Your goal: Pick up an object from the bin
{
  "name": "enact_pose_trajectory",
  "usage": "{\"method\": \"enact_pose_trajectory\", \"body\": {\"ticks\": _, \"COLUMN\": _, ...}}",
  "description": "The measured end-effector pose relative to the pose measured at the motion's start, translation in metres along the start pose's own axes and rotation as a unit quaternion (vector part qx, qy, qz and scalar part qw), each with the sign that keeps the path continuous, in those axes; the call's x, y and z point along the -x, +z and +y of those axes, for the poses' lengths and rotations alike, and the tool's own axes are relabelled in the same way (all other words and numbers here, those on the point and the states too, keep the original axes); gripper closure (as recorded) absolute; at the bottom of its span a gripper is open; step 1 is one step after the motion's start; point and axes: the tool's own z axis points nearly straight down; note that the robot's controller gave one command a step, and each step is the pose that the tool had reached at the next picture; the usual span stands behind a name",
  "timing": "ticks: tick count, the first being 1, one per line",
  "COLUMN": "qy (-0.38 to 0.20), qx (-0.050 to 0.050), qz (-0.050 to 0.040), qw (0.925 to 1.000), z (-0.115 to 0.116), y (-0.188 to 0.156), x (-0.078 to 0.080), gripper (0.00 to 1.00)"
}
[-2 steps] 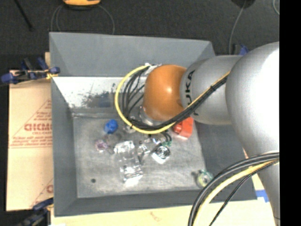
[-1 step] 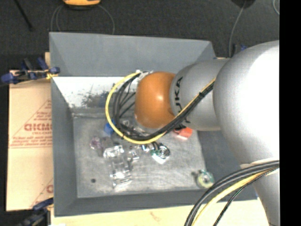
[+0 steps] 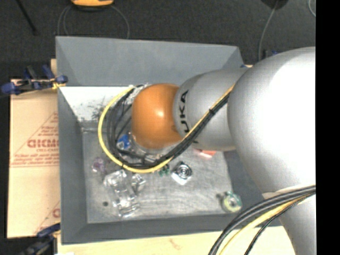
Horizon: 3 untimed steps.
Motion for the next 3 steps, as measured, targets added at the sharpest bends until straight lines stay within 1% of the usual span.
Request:
{"method": "enact_pose_trajectory", "body": {"ticks": 1, "qy": -0.128, "qx": -0.002, "qz": -0.006, "qw": 0.9918, "z": 0.044, "y": -0.002, "x": -0.005, "gripper": 0.0}}
{"method": "enact_pose_trajectory", "body": {"ticks": 2, "qy": -0.124, "qx": -0.004, "qz": -0.0141, "qw": 0.9922, "z": 0.041, "y": -0.004, "x": -0.001, "gripper": 1.0}}
{"method": "enact_pose_trajectory", "body": {"ticks": 3, "qy": -0.116, "qx": 0.002, "qz": 0.001, "qw": 0.9933, "z": 0.041, "y": -0.168, "x": 0.001, "gripper": 1.0}}
